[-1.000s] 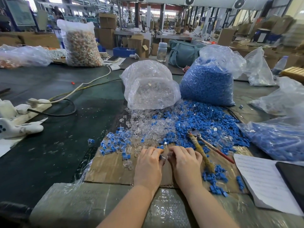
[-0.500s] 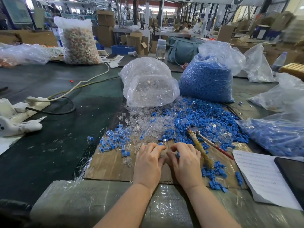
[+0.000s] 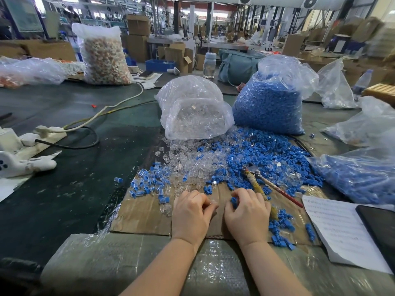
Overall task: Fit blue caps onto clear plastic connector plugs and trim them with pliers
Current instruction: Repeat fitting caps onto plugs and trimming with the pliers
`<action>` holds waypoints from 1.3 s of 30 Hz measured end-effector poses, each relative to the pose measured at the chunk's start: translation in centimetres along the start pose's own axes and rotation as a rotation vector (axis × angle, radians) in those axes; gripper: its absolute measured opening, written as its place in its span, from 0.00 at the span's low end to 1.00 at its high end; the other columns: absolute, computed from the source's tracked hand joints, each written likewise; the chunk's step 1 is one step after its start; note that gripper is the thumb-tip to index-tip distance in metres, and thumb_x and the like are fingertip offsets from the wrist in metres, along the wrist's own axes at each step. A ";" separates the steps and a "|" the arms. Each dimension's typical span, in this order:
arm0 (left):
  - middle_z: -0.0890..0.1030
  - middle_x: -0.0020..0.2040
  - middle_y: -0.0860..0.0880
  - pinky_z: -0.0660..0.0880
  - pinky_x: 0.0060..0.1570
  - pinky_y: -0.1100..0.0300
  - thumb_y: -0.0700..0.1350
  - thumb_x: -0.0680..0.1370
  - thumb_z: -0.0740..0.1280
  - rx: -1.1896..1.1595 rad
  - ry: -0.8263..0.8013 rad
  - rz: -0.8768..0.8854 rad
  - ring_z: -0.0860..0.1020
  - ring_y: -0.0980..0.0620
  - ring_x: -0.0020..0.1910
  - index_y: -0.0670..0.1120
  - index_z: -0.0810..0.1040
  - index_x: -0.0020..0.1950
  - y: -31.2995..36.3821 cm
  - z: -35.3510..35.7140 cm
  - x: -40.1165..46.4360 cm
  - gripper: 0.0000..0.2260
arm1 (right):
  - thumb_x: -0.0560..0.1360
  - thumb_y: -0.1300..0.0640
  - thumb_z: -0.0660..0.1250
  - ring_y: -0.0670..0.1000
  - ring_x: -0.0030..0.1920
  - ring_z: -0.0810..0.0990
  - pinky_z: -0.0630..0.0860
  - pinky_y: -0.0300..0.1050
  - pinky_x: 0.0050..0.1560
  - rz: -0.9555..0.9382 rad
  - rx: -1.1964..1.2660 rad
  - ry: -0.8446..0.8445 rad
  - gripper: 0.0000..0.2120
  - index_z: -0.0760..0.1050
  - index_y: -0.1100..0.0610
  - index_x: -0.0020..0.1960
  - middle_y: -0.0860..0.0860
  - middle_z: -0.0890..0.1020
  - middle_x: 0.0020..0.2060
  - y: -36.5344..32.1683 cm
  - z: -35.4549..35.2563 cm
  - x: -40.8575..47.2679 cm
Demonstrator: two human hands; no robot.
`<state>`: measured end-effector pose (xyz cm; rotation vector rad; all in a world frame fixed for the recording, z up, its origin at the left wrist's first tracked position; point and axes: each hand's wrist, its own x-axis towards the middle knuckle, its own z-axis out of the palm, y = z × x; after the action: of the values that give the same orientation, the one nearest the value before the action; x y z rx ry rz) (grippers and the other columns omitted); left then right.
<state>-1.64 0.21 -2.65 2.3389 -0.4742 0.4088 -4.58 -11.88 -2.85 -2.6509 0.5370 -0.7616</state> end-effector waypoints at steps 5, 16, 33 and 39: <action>0.70 0.35 0.61 0.58 0.46 0.66 0.53 0.72 0.70 -0.010 -0.049 -0.001 0.67 0.58 0.41 0.54 0.75 0.37 -0.1 0.1 0.0 0.07 | 0.77 0.50 0.61 0.53 0.50 0.75 0.65 0.48 0.51 -0.008 -0.120 -0.091 0.09 0.78 0.53 0.50 0.49 0.80 0.47 0.4 0.5 0.2; 0.79 0.47 0.57 0.61 0.53 0.64 0.52 0.78 0.62 0.023 -0.039 0.003 0.69 0.57 0.47 0.52 0.81 0.54 -0.6 0.7 0.1 0.10 | 0.71 0.65 0.70 0.56 0.41 0.75 0.72 0.51 0.43 -0.180 0.121 0.015 0.03 0.78 0.59 0.41 0.52 0.79 0.39 0.1 -0.1 0.0; 0.80 0.40 0.55 0.75 0.45 0.67 0.42 0.75 0.69 -0.231 -0.004 -0.038 0.78 0.58 0.41 0.47 0.79 0.52 0.2 -0.1 -0.2 0.07 | 0.72 0.65 0.70 0.51 0.36 0.78 0.72 0.43 0.38 -0.262 0.313 0.000 0.04 0.77 0.58 0.41 0.49 0.80 0.35 0.0 -0.5 -0.1; 0.81 0.40 0.56 0.72 0.42 0.74 0.42 0.76 0.68 -0.340 -0.092 -0.146 0.77 0.62 0.40 0.52 0.79 0.45 -0.1 -0.2 0.2 0.05 | 0.74 0.61 0.69 0.48 0.37 0.77 0.74 0.43 0.39 -0.230 0.405 -0.022 0.03 0.77 0.57 0.42 0.47 0.80 0.35 0.1 -0.6 -0.2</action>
<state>-1.44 0.38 -2.51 2.0508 -0.3796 0.1389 -5.07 -12.04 -2.48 -2.3574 0.0579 -0.8057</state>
